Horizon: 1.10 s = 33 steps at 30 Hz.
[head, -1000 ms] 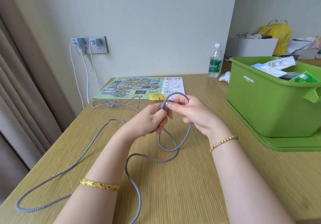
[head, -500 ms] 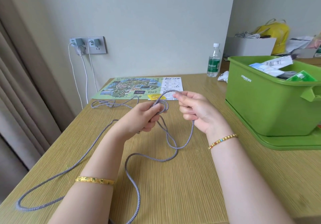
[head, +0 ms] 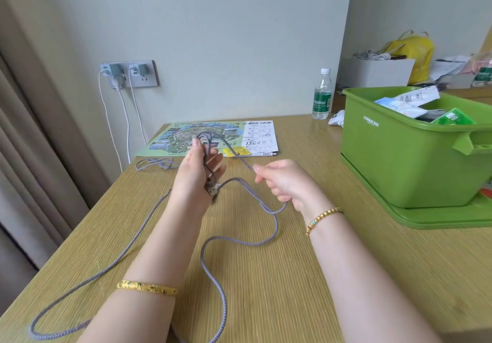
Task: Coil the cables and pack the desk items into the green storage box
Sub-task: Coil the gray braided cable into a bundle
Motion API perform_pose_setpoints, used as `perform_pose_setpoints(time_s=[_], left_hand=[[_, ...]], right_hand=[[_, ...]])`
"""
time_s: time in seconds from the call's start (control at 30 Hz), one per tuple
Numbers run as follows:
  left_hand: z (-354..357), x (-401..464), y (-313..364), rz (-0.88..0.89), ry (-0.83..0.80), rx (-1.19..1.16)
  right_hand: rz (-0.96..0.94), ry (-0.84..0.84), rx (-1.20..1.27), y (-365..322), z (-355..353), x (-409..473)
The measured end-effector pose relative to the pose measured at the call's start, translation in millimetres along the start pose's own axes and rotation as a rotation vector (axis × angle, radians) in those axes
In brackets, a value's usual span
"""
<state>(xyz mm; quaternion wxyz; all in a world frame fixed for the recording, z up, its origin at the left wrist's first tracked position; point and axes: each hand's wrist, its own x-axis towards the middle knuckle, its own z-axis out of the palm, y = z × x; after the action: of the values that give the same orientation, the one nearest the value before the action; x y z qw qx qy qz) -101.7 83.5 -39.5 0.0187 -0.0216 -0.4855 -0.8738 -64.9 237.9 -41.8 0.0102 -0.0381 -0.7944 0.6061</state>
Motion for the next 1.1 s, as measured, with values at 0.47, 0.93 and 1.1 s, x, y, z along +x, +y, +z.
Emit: perform_pose_setpoints(time_s=[0.47,0.93,1.1], left_hand=[[6.9,-5.1,-1.0,-0.06,-0.191,0.023],[-5.8,-0.7,10.5,0.096,-0.317,0.127],[-11.8,8.3,16.8,0.176,-0.031,0.256]], right_hand=[[0.018,-0.09,-0.369,4.9,20.1,2.1],[0.043,-0.262,0.016,1.5,14.5,-2.0],[0.053,-0.296,0.304,0.7,4.8,-0.8]])
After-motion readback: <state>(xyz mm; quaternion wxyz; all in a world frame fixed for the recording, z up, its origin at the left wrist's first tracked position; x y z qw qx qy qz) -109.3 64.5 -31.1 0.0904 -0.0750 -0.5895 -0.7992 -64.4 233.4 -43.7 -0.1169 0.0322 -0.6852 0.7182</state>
